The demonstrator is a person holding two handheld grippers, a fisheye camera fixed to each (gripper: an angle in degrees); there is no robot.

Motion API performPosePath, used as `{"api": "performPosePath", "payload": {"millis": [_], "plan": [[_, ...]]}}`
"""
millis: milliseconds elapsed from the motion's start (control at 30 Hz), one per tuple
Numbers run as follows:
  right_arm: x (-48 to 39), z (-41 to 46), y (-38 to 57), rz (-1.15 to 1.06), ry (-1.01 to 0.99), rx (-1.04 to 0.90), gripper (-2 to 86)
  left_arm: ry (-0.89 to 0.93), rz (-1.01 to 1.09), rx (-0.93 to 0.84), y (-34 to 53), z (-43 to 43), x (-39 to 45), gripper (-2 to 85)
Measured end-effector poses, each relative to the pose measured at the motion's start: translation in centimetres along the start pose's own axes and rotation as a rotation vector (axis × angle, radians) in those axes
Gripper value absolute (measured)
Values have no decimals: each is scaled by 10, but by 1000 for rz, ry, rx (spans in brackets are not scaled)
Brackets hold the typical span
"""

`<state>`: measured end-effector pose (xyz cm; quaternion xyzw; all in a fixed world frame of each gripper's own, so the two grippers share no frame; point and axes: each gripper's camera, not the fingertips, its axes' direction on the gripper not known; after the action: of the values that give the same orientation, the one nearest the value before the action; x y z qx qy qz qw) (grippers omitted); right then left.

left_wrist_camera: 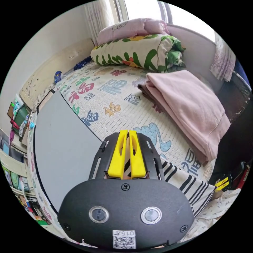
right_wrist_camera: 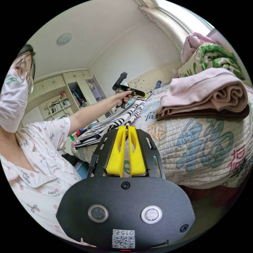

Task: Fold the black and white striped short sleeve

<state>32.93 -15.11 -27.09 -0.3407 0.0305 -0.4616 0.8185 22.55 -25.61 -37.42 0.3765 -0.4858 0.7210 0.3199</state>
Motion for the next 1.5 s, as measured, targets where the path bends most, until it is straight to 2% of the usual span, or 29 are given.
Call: {"api": "performPosePath", "payload": {"millis": [100, 200, 267, 433, 500, 633, 733, 833, 900, 1033, 1100, 1267, 1333, 1500], "plan": [[2, -22, -16, -44, 53, 98, 4, 113, -75, 184, -10, -58, -14, 5], [-24, -36, -35, -180, 58, 154, 4, 277, -133, 359, -1, -124, -41, 4], [-55, -30, -47, -306, -20, 161, 4, 353, -137, 467, 25, -183, -75, 4], [-119, 32, -57, -491, -279, 78, 4, 398, -146, 587, 128, -287, -180, 3], [-139, 71, -56, -522, -379, 2, 4, 382, -154, 571, 174, -311, -225, 2], [-179, 169, -41, -521, -510, -193, 4, 269, -221, 427, 274, -317, -319, 0], [-202, 225, -27, -509, -574, -349, 4, 178, -357, 434, 338, -311, -383, -2], [-217, 248, -19, -530, -513, -417, 4, 293, -438, 426, 376, -301, -432, -1], [-218, 249, -22, -542, -491, -423, 4, 302, -422, 375, 380, -298, -440, 6], [-213, 246, -36, -523, -515, -428, 4, 375, -346, 191, 360, -278, -431, 120], [-212, 242, -40, -524, -513, -428, 5, 395, -305, 145, 348, -271, -422, 126], [-217, 227, -47, -556, -481, -431, 5, 279, -290, -18, 321, -250, -412, 116], [-219, 222, -49, -566, -471, -430, 5, 286, -288, -5, 320, -250, -412, 108], [-223, 202, -59, -568, -488, -397, 5, 354, -267, 100, 321, -269, -415, 22]]}}
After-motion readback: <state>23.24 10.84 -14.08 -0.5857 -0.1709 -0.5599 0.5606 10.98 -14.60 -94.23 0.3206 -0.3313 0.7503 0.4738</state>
